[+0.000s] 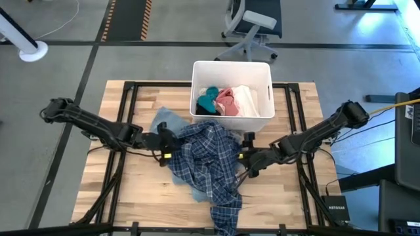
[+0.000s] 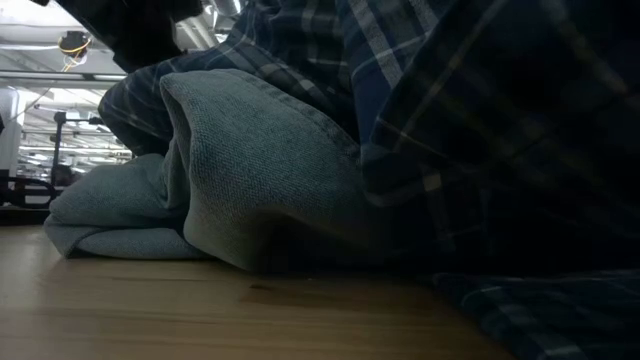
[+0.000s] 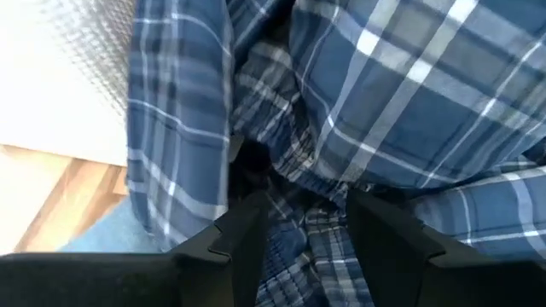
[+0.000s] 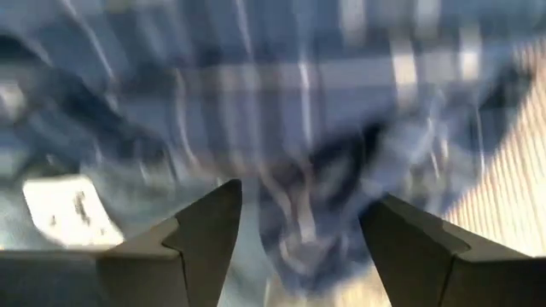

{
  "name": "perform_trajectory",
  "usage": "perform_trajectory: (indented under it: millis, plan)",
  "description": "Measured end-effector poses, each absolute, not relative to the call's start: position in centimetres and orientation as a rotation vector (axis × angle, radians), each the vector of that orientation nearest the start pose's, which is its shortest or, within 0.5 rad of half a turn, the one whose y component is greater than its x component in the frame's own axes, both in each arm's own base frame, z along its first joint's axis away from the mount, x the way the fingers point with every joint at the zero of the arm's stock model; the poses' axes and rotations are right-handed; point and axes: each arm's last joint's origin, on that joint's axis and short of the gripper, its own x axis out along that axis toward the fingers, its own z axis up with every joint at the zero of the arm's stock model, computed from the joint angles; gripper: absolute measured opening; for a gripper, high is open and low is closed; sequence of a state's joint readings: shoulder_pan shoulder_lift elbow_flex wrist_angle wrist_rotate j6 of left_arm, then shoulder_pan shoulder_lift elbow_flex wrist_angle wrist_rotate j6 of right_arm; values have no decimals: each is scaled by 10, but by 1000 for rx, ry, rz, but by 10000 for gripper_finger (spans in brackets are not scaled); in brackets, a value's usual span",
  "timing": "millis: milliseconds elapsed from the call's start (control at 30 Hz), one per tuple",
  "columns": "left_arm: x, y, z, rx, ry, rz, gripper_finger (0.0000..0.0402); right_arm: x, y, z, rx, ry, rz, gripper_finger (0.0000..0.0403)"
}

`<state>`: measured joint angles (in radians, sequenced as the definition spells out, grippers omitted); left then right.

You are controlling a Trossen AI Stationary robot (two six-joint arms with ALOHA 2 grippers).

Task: Sort clothes
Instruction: Put the blue long sleeve into the white laundry bin

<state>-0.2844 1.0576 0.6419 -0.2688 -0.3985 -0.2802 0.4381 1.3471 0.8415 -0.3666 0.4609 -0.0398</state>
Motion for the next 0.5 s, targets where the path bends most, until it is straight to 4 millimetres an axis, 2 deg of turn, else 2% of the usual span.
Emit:
perform_trajectory:
  millis: [200, 500]
  plan:
    - [222, -54, 218, -35, 624, 188, 155, 265, 110, 229, -560, 603, 64, 253]
    - [234, -57, 213, -26, 595, 152, 155, 275, 115, 250, -809, 421, 106, 253]
